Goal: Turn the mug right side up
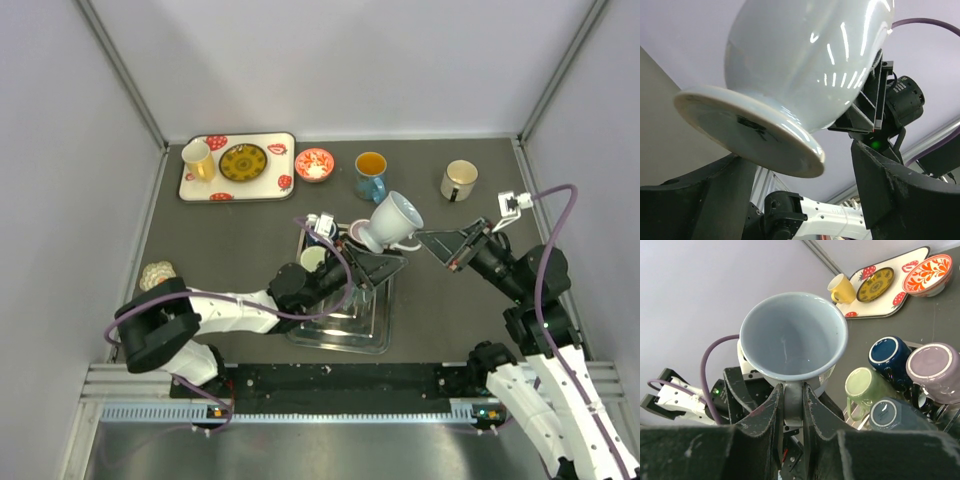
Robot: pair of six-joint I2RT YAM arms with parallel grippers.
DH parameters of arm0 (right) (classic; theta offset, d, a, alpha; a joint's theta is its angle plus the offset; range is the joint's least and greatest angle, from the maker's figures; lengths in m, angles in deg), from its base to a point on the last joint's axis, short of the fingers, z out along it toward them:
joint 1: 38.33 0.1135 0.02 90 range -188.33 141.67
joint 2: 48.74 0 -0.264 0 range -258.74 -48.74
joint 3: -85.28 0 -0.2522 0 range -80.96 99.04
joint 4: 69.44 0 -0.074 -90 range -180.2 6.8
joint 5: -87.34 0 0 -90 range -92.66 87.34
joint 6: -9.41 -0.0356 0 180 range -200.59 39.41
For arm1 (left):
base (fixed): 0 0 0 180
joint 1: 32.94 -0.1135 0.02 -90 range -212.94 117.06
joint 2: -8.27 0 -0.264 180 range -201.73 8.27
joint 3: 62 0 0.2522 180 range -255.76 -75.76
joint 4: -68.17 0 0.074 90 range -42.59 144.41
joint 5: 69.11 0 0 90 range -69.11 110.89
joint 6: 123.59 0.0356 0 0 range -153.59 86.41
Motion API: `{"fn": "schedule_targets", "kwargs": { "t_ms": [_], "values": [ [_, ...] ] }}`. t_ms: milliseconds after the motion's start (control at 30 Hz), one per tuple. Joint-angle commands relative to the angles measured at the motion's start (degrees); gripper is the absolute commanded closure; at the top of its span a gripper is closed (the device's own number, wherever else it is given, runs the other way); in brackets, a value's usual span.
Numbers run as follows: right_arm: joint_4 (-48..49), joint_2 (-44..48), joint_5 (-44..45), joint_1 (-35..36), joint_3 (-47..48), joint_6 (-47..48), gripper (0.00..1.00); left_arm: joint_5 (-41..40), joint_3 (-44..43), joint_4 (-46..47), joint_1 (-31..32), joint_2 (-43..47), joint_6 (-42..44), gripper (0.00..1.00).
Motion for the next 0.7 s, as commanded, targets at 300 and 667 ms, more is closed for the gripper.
{"fn": "schedule_targets", "kwargs": {
  "t_ms": [300,667],
  "values": [
    [-1.6,2.4,-5.9,1.2,1.0,3.1,1.00,4.5,-4.3,15.4,-5.5,-0.5,-2.1,0.40],
    [-3.5,2.0,-8.0,1.6,-0.3,5.5,1.00,11.4,-9.8,20.0,-6.2,-3.6,-5.6,0.36]
  ]
}}
